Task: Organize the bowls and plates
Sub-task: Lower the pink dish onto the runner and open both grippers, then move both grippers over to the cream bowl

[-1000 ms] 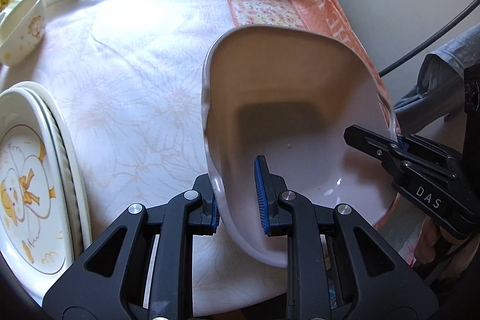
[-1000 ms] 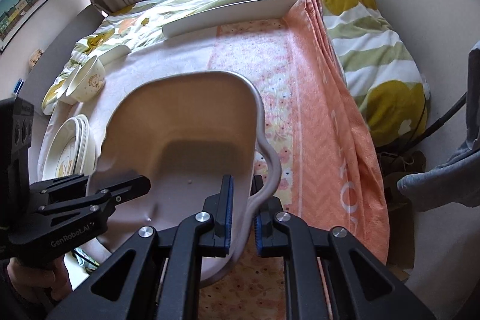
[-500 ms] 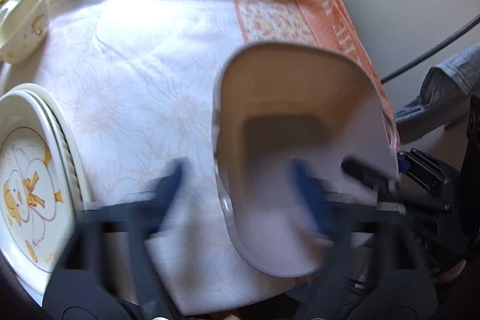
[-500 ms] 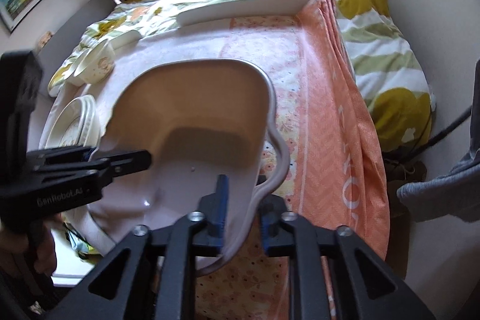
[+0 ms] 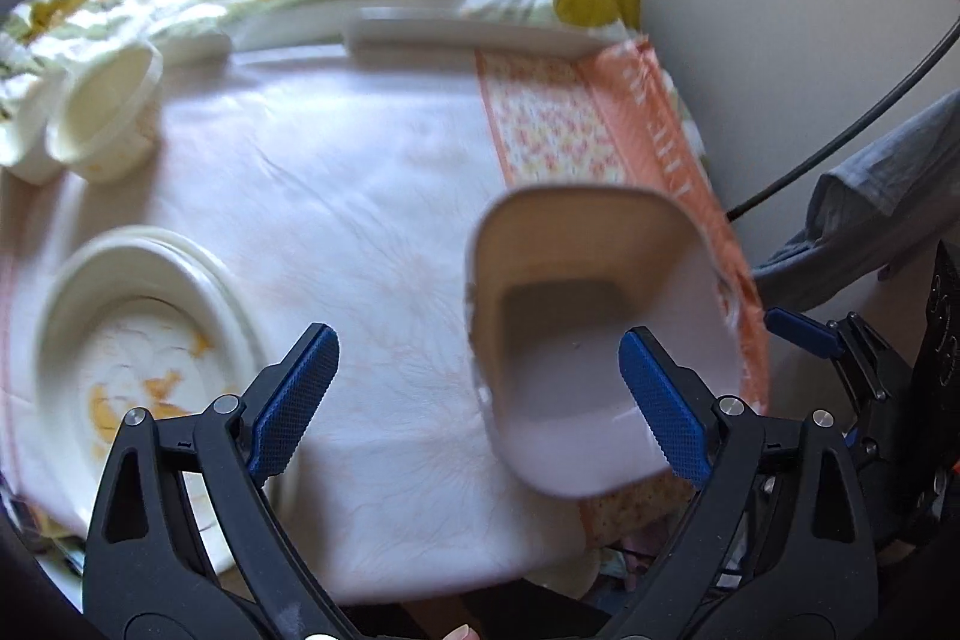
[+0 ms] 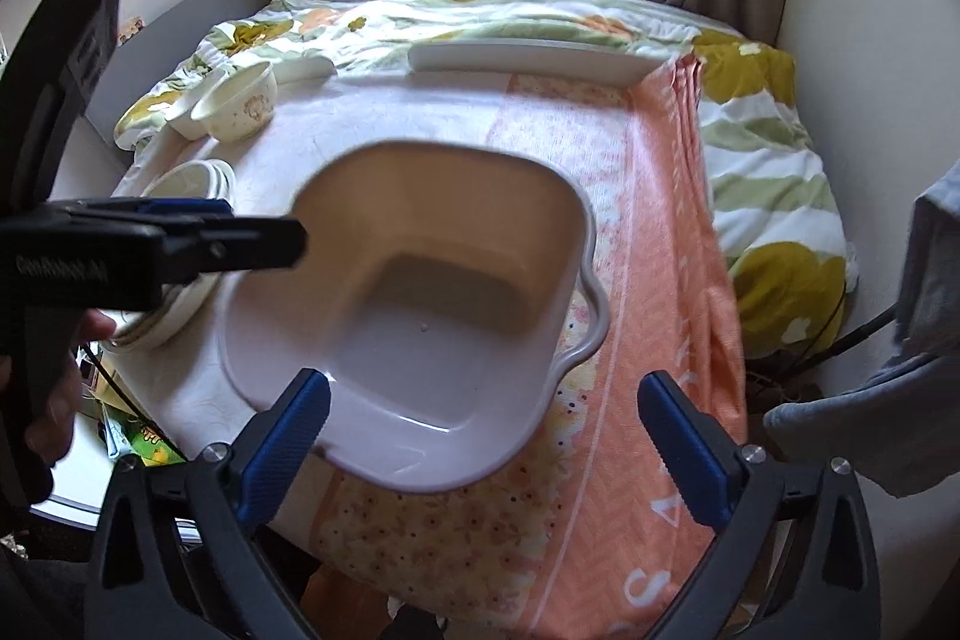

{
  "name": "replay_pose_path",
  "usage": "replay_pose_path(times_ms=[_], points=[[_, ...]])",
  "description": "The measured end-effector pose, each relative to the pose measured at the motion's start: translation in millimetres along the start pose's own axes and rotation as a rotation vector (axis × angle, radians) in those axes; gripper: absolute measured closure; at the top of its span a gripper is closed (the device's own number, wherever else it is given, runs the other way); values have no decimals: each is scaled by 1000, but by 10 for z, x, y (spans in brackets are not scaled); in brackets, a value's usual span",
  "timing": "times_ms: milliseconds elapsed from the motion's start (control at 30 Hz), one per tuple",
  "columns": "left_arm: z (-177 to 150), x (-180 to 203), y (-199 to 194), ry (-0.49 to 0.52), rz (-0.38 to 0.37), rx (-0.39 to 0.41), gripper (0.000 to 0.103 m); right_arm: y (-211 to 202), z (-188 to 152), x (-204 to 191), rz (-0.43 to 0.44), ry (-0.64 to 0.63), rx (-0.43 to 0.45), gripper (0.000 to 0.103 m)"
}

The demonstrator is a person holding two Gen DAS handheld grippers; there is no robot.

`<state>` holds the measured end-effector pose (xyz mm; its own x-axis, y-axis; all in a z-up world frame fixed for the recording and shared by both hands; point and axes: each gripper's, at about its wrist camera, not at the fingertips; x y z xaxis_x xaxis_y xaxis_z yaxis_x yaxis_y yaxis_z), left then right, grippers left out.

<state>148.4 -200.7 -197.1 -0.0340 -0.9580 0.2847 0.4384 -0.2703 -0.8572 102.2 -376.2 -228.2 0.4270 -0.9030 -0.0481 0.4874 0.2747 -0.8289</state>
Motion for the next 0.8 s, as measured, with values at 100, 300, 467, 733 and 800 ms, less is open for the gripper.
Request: replay_pose_path(times_ms=[100,300,467,733,800], points=[[44,-59,-370,-4,14,61,9,-235,93,-44,-3,5,32,1],[99,-327,-1139,-36,89,194,9,-745,557,-299,-8,-46,110,1],[201,-731,-1500,-92,128,255,9,-1049,995,-612,19,-58,237,1],[515,-1800,-1676,-226,146,269,9,-599,1758,-1147,101,-55,185,1],[570,-2067,-1656,-252,150,261,9,-387,1915,-1281,131,-34,160,1]])
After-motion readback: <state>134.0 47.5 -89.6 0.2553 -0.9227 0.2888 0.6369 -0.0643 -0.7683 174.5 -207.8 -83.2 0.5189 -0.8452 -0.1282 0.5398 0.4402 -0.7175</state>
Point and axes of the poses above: each gripper's, at about its wrist camera, not at the fingertips, and y roughly the way its jaws point, x to its right, z to its top, and after that the axes turned 8 degrees about -y, right-handed
